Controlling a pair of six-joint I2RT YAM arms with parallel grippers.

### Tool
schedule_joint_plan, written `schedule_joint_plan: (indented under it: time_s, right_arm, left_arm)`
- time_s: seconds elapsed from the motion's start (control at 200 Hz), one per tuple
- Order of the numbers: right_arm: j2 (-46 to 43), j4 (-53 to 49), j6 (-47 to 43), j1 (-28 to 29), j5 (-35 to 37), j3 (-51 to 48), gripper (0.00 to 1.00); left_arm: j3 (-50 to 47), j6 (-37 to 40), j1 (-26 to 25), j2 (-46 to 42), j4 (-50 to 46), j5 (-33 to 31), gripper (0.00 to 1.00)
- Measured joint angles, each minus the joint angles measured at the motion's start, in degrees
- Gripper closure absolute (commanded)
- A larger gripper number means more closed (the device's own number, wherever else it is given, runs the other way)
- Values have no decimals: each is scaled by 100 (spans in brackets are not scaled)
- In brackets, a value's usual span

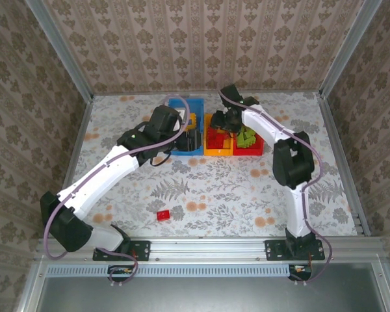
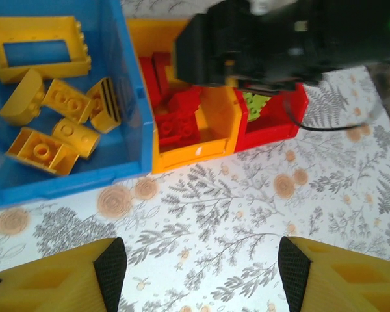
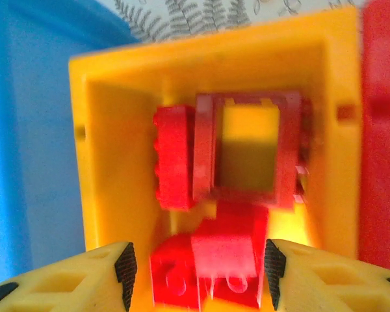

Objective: Sort the legos into containers by color

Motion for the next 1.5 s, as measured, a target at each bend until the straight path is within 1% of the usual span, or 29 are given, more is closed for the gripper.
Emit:
schedule_joint_plan:
  time_s: [0.175,0.265,0.315,0.445,0.52,0.61,0.715,0.8,0.87,0.905,0.94,0.995,1.05,1.055,1.065,1.075,1.11,1.185,1.27,1.395,1.5]
  right_arm:
    - [-1674,741,-219,315,133,-1707,40]
    - [-2516,1325,-433,684,63,-2612,37]
    - [-2889,1663,-605,955,-111,-3086,36]
    - [-3379,2426,-1038,1725,-597,-4096,35]
    - [-3508,2769,-1296,2201,-807,-4625,28]
    - [-3652,3067,-1539,2647,-977,-5110,27]
    - [-3727,3206,-1609,2752,-1121,-5296,27]
    - [-3746,3322,-1679,2723,-1167,-5296,27]
    - [-3788,3340,-1751,2712,-1217,-5296,27]
    - [-3803,3340,-1786,2715,-1257,-5296,27]
    - [-3812,3340,-1836,2715,-1298,-5296,27]
    - [-3847,3322,-1893,2715,-1355,-5296,26]
    - [-3921,3311,-1937,2712,-1425,-5298,26]
    - [-3934,3311,-1941,2712,-1432,-5298,26]
    - [-3954,3314,-1956,2712,-1443,-5298,26]
    - [-3971,3311,-1969,2712,-1453,-5298,26]
    - [-4039,3314,-2002,2712,-1484,-5298,26]
    - [-4190,3311,-2039,2712,-1576,-5298,26]
    - [-4306,3300,-2072,2712,-1617,-5298,26]
    - [-4378,3213,-2100,2712,-1659,-5316,26]
    - [-4430,3182,-2103,2708,-1674,-5390,26]
  left_arm:
    - [-490,-328,9,-339,-378,-197,34]
    - [-835,-570,13,-568,-739,-293,32]
    - [-1062,-717,13,-708,-964,-321,31]
    - [-1773,-1176,13,-1019,-1650,-310,27]
    - [-2179,-1458,4,-1069,-2020,-221,25]
    - [-2682,-2004,-4,-1113,-2385,-76,24]
    - [-3136,-2879,-2,-1381,-2594,109,22]
    - [-3322,-3842,-4,-1714,-2557,212,21]
    - [-3480,-4760,-59,-1930,-2302,271,21]
    - [-3591,-5272,-149,-2004,-2138,289,20]
    - [-3713,-5779,-289,-2052,-1980,278,17]
    - [-3888,-6592,-564,-2083,-1746,214,16]
    - [-4013,-7228,-776,-2085,-1547,153,15]
    - [-4019,-7261,-787,-2081,-1534,151,15]
    - [-4035,-7361,-811,-2076,-1504,140,10]
    - [-4050,-7458,-833,-2074,-1471,122,8]
    - [-4083,-7737,-872,-2041,-1368,74,7]
    - [-4124,-8124,-896,-1891,-1104,-17,6]
    - [-4186,-8380,-905,-1722,-813,-72,7]
    - [-4334,-8596,-905,-1508,-426,-105,12]
    - [-4446,-8679,-935,-1384,-308,-122,18]
